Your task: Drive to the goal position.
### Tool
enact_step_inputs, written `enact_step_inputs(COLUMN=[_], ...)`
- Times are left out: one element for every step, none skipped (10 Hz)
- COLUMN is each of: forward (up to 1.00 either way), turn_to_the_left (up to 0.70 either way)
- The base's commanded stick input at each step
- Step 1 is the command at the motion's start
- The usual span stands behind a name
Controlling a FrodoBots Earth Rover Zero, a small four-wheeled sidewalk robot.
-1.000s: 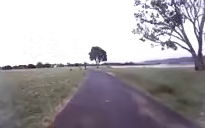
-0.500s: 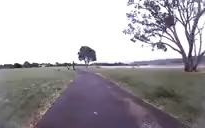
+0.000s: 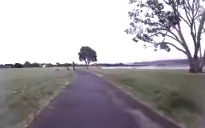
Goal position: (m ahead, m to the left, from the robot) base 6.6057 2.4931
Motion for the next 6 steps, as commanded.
enact_step_inputs(forward=[0.85, 0.85, 0.85, 0.85, 0.85, 0.85], turn_to_the_left=[0.27, 0.34, 0.34, 0.31, 0.24, 0.16])
